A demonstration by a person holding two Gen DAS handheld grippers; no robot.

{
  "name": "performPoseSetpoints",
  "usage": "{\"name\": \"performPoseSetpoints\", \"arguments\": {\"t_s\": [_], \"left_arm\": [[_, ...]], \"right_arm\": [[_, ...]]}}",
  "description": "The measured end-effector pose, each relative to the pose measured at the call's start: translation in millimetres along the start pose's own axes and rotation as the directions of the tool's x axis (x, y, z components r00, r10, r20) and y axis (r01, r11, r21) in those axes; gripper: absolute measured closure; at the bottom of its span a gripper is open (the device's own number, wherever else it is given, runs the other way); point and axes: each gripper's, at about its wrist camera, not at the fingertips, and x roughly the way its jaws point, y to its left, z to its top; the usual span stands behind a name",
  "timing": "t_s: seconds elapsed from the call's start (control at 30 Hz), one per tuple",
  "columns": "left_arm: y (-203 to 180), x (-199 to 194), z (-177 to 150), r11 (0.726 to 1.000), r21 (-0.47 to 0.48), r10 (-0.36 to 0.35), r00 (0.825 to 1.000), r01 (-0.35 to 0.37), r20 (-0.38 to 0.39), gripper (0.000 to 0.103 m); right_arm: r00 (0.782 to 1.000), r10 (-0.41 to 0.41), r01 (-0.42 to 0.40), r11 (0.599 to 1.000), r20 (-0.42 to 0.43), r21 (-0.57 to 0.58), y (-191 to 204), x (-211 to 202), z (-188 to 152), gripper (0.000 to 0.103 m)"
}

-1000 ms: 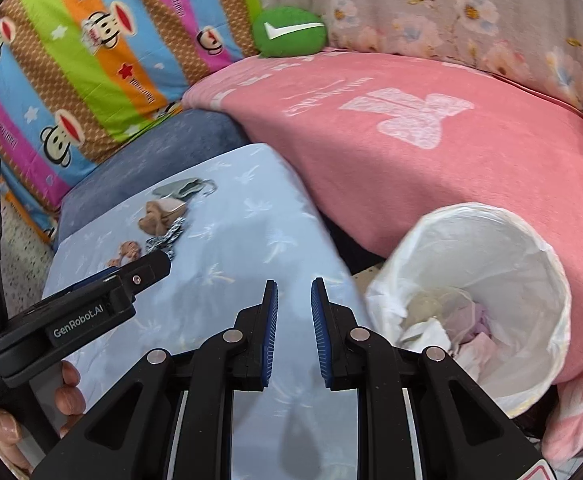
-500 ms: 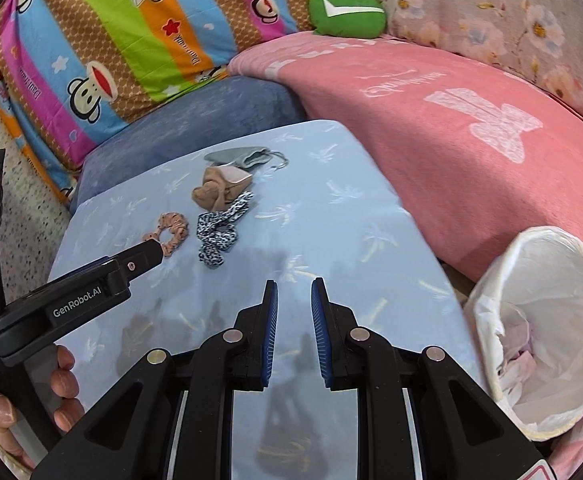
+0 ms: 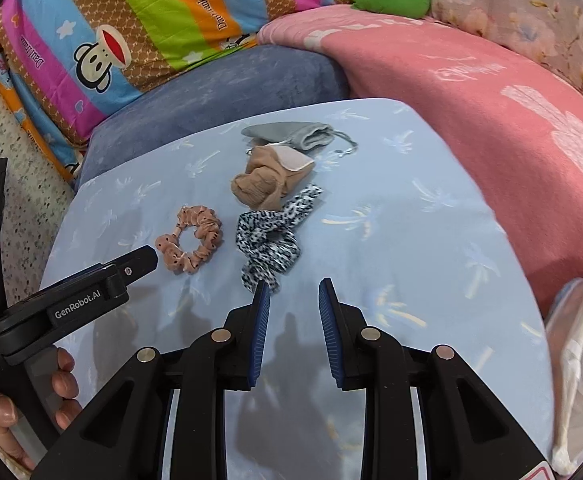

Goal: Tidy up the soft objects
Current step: 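Withdraw both tools from the bin back toward the table items, then grasp the peach scrunchie with the left gripper while the right gripper grasps the leopard-print tie, then carry the scrunchie and leopard-print tie over the trash bin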

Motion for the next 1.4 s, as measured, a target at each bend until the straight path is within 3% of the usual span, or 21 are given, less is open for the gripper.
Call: {"name": "performPoseSetpoints", "arguments": {"t_s": [0.2,0.37,0.57,0.67,0.73,0.83,1.0,1.4], "left_arm": [[4,22,13,1.0,0.001,0.006,1.0,-0.006,-0.027,0.028],[4,40,18,1.0,0.008,-0.001,0.997,0.002,-0.071,0.039],[-1,43,18,0.998,0.053,0.025,0.998,-0.023,-0.051,0.045],[-1,43,19,0.997,0.07,0.02,0.998,-0.016,-0.052,0.067],[-2,43,20,0.998,0.067,0.005,0.998,-0.001,-0.061,0.084],[-4,43,19,0.998,0.063,-0.018,0.997,0.023,-0.076,0.091],[-14,33,11,0.996,0.077,-0.033,0.997,0.038,-0.07,0.092],[-50,-9,-4,0.989,0.122,-0.082,0.996,0.085,-0.025,0.093]], "right_arm": [[1.0,0.01,-0.01,1.0,-0.024,0.001,12,31,15,0.077],[0.999,0.009,-0.008,1.0,-0.049,0.008,14,53,22,0.077],[0.996,0.033,-0.031,0.999,-0.077,0.031,10,70,17,0.077],[0.996,0.042,-0.04,0.999,-0.076,0.036,11,71,16,0.083],[0.995,0.056,-0.053,0.998,-0.083,0.036,11,71,16,0.094],[0.995,0.048,-0.047,0.999,-0.082,0.025,14,66,14,0.098],[0.996,0.055,-0.052,0.998,-0.064,0.041,9,48,8,0.102],[0.998,0.052,-0.054,0.994,0.018,0.09,-18,-17,-6,0.102]]}}
